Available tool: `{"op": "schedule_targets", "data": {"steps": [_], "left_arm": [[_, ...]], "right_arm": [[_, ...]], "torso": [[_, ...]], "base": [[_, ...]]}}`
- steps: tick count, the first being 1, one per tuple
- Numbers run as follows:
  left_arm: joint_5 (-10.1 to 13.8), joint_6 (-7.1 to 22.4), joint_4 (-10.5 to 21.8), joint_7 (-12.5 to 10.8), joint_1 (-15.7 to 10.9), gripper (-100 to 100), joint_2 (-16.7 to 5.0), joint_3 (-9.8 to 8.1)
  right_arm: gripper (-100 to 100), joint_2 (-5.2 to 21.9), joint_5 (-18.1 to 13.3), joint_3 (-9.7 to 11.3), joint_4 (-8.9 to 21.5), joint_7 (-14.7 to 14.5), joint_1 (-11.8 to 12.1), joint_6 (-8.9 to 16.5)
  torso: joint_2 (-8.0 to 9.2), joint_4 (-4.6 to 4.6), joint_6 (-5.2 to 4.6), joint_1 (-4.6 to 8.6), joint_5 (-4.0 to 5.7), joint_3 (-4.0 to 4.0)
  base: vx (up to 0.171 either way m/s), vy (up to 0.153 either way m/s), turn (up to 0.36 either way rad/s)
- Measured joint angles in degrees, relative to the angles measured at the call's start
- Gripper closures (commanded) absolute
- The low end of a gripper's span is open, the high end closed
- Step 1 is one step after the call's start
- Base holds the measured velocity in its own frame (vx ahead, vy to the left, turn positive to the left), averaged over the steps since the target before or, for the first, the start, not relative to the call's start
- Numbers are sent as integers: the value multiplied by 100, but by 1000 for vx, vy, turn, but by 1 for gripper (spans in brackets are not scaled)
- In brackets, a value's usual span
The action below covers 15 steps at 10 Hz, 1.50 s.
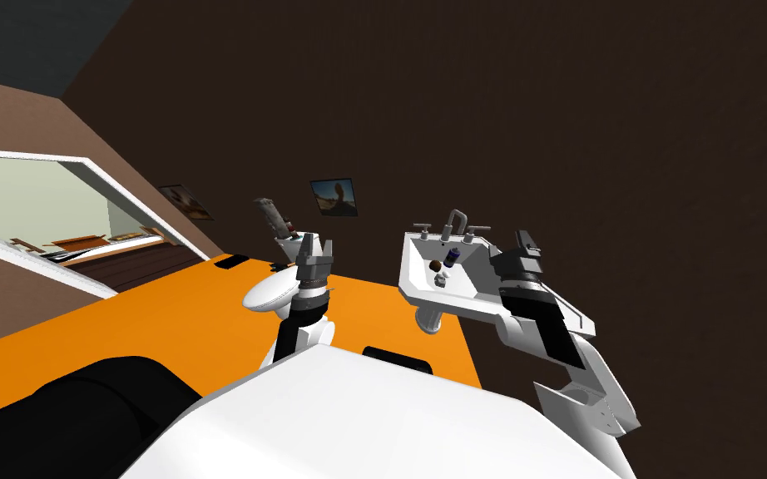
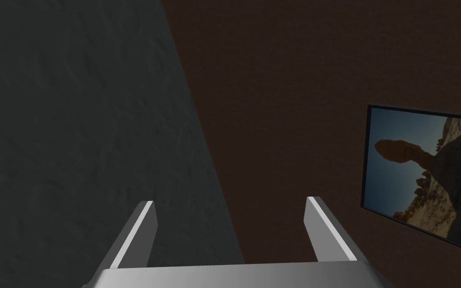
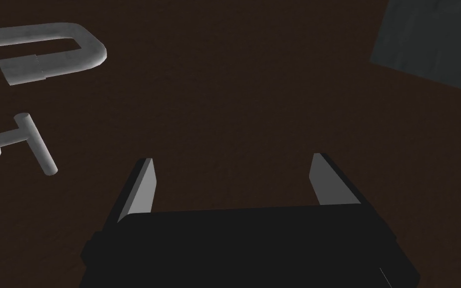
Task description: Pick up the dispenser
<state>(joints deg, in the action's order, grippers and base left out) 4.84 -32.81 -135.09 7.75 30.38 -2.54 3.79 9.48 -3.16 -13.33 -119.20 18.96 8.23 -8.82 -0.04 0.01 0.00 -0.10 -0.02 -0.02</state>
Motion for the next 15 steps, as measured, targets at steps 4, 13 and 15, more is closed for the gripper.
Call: {"op": "schedule_targets", "data": {"steps": [4, 13, 15], "left_arm": [[0, 0, 0, 0, 0, 0, 0, 0], [0, 0, 0, 0, 0, 0, 0, 0], [0, 0, 0, 0, 0, 0, 0, 0]], "right_arm": [[-100, 80, -11, -168, 181, 230, -434, 641], [-100, 325, 33, -628, 635, 829, -1217, 2020], [-100, 398, 46, -770, 800, 997, -1468, 2324]], "torso": [[-3, 1, -1, 2, 0, -2], [0, 1, -3, 6, 1, 0], [-4, 2, -2, 1, 0, -3]], "base": [[12, 23, 24], [13, 20, 16], [16, 22, 10]]}}
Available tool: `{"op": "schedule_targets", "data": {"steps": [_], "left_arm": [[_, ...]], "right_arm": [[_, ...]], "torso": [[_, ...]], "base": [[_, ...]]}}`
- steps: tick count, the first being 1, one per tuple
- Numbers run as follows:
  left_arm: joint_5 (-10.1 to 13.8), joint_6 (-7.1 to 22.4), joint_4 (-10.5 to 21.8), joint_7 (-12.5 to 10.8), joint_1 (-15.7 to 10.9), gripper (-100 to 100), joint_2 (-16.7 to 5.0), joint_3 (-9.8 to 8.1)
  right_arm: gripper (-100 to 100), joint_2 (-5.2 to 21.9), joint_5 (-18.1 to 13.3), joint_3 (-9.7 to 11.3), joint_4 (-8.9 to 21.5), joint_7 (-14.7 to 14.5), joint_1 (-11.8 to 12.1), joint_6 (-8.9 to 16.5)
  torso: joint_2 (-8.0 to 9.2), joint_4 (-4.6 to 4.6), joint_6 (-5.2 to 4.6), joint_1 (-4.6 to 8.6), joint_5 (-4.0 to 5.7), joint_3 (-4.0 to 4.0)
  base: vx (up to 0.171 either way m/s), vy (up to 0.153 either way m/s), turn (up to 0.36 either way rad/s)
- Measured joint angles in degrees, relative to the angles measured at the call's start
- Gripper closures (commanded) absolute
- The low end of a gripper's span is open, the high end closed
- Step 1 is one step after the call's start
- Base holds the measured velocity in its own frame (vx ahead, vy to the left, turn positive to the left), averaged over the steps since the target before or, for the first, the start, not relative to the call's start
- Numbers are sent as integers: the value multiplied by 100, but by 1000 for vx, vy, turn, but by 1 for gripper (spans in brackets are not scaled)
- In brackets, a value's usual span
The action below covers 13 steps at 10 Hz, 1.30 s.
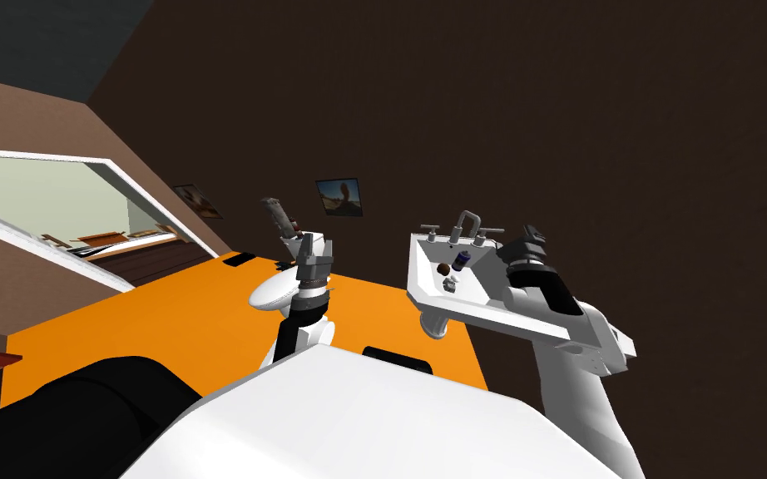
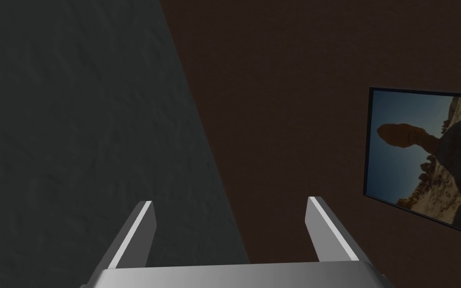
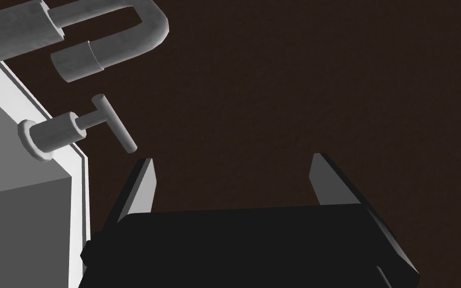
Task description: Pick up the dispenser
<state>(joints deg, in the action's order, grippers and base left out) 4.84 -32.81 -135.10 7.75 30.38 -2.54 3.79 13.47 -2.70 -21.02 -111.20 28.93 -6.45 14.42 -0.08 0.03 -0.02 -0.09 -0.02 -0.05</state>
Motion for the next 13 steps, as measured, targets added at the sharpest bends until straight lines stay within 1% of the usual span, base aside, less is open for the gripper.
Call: {"op": "schedule_targets", "data": {"steps": [1, 2, 3, 4, 5, 6, 7, 8, 9, 10, 11, 12, 13], "left_arm": [[0, 0, 0, 0, 0, 0, 0, 0], [0, 0, 0, 0, 0, 0, 0, 0], [0, 0, 0, 0, 0, 0, 0, 0], [0, 0, 0, 0, 0, 0, 0, 0], [0, 0, 0, 0, 0, 0, 0, 0], [0, 0, 0, 0, 0, 0, 0, 0], [0, 0, 0, 0, 0, 0, 0, 0], [0, 0, 0, 0, 0, 0, 0, 0], [0, 0, 0, 0, 0, 0, 0, 0], [0, 0, 0, 0, 0, 0, 0, 0], [0, 0, 0, 0, 0, 0, 0, 0], [0, 0, 0, 0, 0, 0, 0, 0], [0, 0, 0, 0, 0, 0, 0, 0]], "right_arm": [[-100, -4, -5, -13, 25, 24, -25, 127], [-100, 16, -11, -97, 120, 109, -178, 275], [-100, 29, -12, -146, 137, 181, -259, 459], [-100, 73, 21, -170, 153, 218, -262, 612], [-100, 119, 38, -263, 259, 316, -405, 780], [-100, 142, 52, -318, 306, 394, -466, 953], [-100, 121, 33, -330, 331, 416, -497, 1088], [-100, 121, 9, -413, 463, 499, -666, 1237], [-100, 159, 31, -472, 544, 576, -742, 1388], [-100, 173, 41, -490, 543, 605, -765, 1552], [-100, 208, 53, -582, 654, 696, -915, 1732], [-100, 228, 58, -637, 723, 771, -1004, 1919], [-100, 246, 78, -656, 751, 797, -1014, 2058]], "torso": [[4, -1, -1, 3, 1, 2], [-1, 0, 1, 0, 0, 0], [0, 0, 0, -2, 0, 0], [5, -1, -1, 3, 1, 3], [2, -1, 1, -1, 0, 2], [2, 0, -1, -1, 0, 1], [4, -1, -1, 4, 1, 2], [0, 0, 1, 3, 1, 0], [-2, 1, -1, 1, 1, -1], [2, 0, -1, 2, 1, 1], [0, 0, 0, -3, -1, 0], [-1, 1, -1, -1, 0, -1], [3, 0, -2, 4, 1, 2]], "base": [[25, 27, 32], [24, 32, 19], [8, 19, -3], [15, 32, 29], [19, 30, 20], [11, 14, -5], [22, 18, 26], [30, 27, 22], [17, 22, -3], [22, 37, 26], [27, 29, 14], [14, 13, 0], [25, 32, 24]]}}
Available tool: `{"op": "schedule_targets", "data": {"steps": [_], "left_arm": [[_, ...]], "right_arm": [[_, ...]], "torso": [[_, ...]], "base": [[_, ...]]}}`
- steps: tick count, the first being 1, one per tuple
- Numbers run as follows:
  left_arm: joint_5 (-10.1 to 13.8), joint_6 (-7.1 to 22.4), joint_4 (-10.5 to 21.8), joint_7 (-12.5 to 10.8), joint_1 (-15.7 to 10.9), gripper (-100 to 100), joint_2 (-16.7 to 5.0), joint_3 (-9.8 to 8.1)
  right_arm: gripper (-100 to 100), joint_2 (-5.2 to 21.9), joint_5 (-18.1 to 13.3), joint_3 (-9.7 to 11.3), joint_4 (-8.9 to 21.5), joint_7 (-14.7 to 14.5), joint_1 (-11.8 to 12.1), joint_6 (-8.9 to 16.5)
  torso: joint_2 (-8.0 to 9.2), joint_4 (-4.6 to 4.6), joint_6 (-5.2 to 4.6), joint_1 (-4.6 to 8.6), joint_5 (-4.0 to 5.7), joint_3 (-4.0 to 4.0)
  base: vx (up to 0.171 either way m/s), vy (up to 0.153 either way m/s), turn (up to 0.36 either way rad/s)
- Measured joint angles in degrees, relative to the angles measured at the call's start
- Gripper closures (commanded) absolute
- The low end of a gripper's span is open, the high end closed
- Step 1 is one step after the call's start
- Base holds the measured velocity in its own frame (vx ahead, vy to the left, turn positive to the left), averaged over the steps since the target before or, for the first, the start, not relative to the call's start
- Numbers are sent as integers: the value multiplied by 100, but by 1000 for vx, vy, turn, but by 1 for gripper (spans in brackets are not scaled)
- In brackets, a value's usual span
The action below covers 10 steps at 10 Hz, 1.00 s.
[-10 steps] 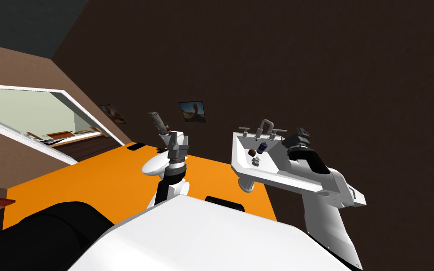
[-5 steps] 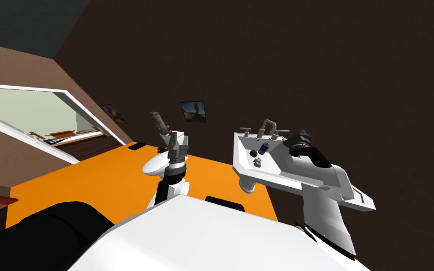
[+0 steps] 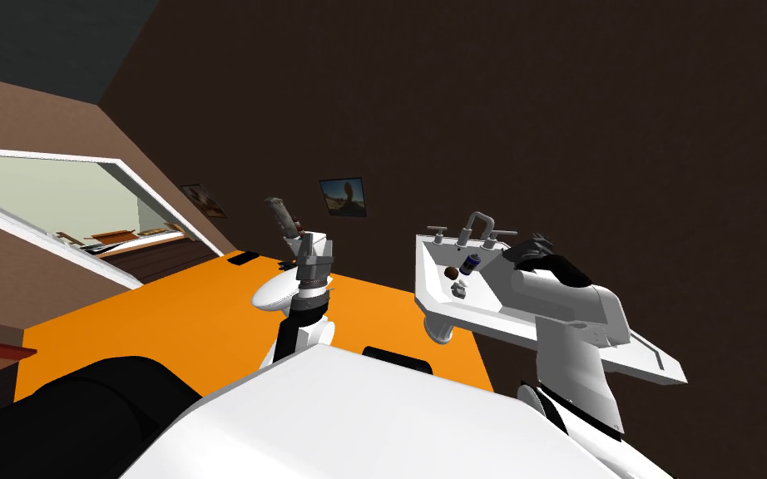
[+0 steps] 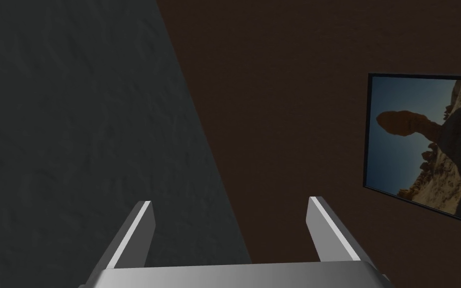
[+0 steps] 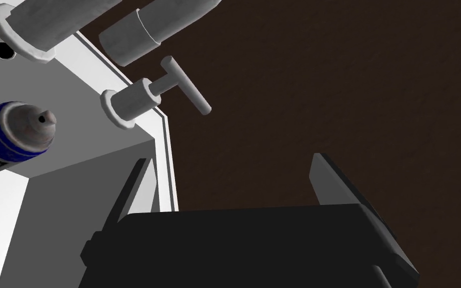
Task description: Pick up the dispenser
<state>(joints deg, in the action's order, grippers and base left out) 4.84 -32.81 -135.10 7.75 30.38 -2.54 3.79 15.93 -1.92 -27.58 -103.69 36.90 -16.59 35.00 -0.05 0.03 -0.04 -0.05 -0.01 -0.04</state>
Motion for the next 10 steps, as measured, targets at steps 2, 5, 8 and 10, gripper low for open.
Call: {"op": "schedule_targets", "data": {"steps": [2, 5, 8, 10], "left_arm": [[0, 0, 0, 0, 0, 0, 0, 0], [0, 0, 0, 0, 0, 0, 0, 0], [0, 0, 0, 0, 0, 0, 0, 0], [0, 0, 0, 0, 0, 0, 0, 0]], "right_arm": [[-100, 19, 16, -145, 191, 160, -180, 305], [-100, 24, -4, -298, 425, 345, -427, 754], [-100, 56, 26, -458, 590, 517, -629, 1273], [-100, 24, 16, -555, 727, 625, -726, 1531]], "torso": [[-4, 1, 1, -6, -1, -2], [-3, 1, 1, -1, 0, -2], [-5, 1, 0, -2, -1, -3], [-1, 0, 1, 2, 0, -1]], "base": [[20, 24, 5], [20, 17, 11], [24, 19, 7], [21, 13, 10]]}}
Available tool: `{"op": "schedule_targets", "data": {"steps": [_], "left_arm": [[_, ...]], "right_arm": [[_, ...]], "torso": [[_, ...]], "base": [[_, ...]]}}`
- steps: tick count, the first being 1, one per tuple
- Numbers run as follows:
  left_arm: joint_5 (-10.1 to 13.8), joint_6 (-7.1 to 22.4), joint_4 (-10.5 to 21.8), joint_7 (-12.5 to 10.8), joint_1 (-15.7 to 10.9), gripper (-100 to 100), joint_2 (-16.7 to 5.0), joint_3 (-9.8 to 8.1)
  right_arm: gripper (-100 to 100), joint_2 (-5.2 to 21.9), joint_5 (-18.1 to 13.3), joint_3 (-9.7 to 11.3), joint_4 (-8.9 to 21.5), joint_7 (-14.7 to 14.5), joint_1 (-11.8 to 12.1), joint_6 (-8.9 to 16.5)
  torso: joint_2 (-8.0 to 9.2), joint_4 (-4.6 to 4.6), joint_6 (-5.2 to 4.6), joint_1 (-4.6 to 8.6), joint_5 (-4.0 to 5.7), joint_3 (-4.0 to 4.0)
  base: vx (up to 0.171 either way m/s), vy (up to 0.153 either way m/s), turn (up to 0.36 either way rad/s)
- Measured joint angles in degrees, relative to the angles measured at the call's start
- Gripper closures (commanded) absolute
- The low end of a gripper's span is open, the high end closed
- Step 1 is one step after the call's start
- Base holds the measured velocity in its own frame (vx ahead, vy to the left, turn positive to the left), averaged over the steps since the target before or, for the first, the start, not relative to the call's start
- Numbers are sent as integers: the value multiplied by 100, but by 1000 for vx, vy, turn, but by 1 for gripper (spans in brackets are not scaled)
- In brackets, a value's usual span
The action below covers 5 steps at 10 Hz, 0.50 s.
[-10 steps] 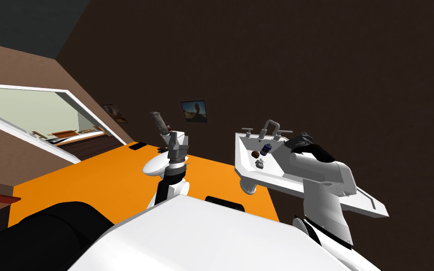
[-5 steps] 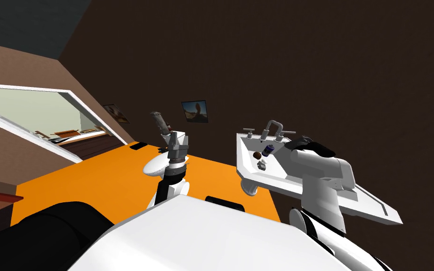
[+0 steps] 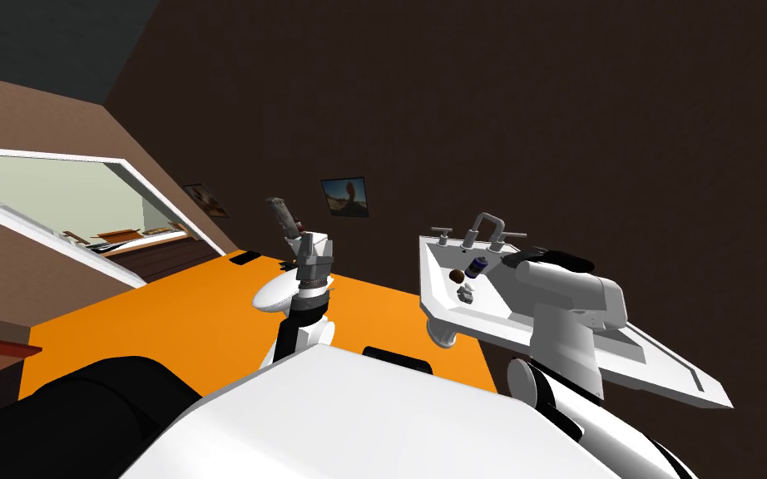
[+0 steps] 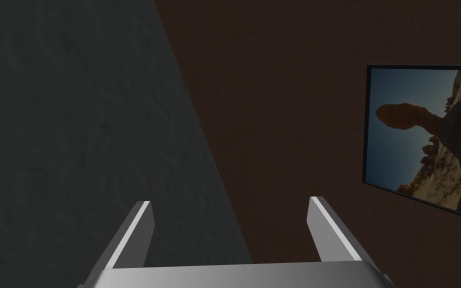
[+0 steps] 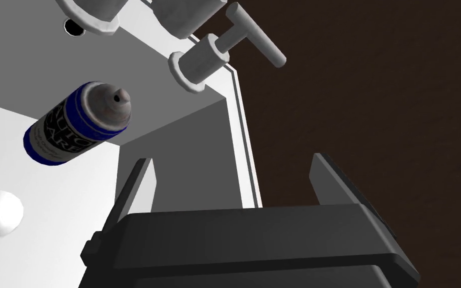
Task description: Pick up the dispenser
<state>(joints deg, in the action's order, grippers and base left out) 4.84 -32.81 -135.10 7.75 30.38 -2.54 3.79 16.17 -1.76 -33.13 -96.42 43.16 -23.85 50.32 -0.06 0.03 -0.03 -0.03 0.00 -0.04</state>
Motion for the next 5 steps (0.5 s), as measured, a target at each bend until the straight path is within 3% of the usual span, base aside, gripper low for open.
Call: {"op": "schedule_targets", "data": {"steps": [3, 5], "left_arm": [[0, 0, 0, 0, 0, 0, 0, 0], [0, 0, 0, 0, 0, 0, 0, 0]], "right_arm": [[-100, 18, 18, -153, 259, 163, -190, 413], [-100, -9, 22, -215, 276, 245, -228, 708]], "torso": [[-3, 1, 0, -3, 0, -2], [2, 0, -1, 0, 0, 1]], "base": [[26, 16, 3], [17, 11, 2]]}}
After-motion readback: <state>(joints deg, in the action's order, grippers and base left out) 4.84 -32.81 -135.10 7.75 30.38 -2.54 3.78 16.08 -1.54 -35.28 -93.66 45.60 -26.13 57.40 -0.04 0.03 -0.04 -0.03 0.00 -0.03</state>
